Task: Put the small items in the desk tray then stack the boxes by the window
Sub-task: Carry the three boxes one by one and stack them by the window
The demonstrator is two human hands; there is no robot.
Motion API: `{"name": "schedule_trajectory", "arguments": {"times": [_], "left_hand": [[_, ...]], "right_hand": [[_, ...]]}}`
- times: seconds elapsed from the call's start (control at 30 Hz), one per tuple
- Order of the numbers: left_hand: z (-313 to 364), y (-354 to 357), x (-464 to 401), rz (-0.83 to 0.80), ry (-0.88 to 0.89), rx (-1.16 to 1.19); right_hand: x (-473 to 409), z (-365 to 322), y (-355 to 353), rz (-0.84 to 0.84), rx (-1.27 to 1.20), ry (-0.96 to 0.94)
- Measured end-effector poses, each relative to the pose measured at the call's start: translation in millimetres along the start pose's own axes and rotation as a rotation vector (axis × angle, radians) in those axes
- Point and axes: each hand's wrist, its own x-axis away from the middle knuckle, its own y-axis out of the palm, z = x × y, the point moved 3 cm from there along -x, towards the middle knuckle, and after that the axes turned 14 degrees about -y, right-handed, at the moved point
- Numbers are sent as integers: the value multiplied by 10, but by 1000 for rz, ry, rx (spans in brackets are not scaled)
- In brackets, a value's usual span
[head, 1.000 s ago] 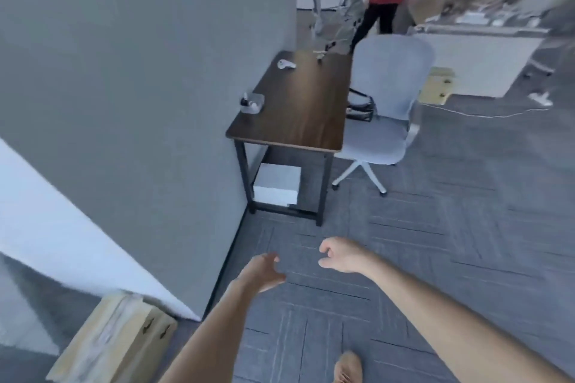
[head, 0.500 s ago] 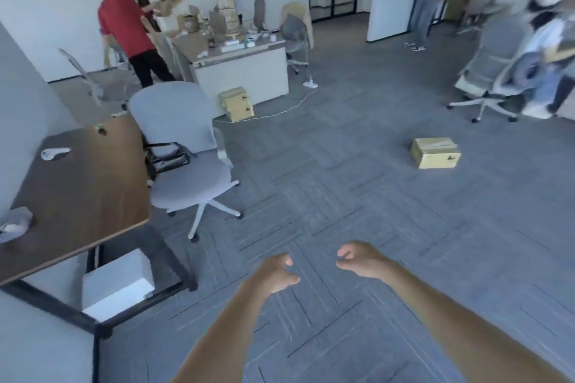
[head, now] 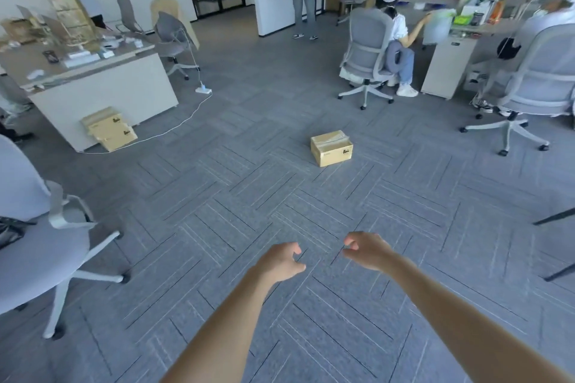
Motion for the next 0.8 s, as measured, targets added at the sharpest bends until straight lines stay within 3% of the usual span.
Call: {"name": "schedule_trajectory", "arguments": {"times": [0.4, 0.8], "left_hand": [[1178, -1233, -2466, -61, 47, -73], [2422, -2264, -4261, -140, 102, -174]], "right_hand": [[-2159, 636, -1210, 23, -32, 153], [-3941, 1076, -2582, 83, -52, 225]]}}
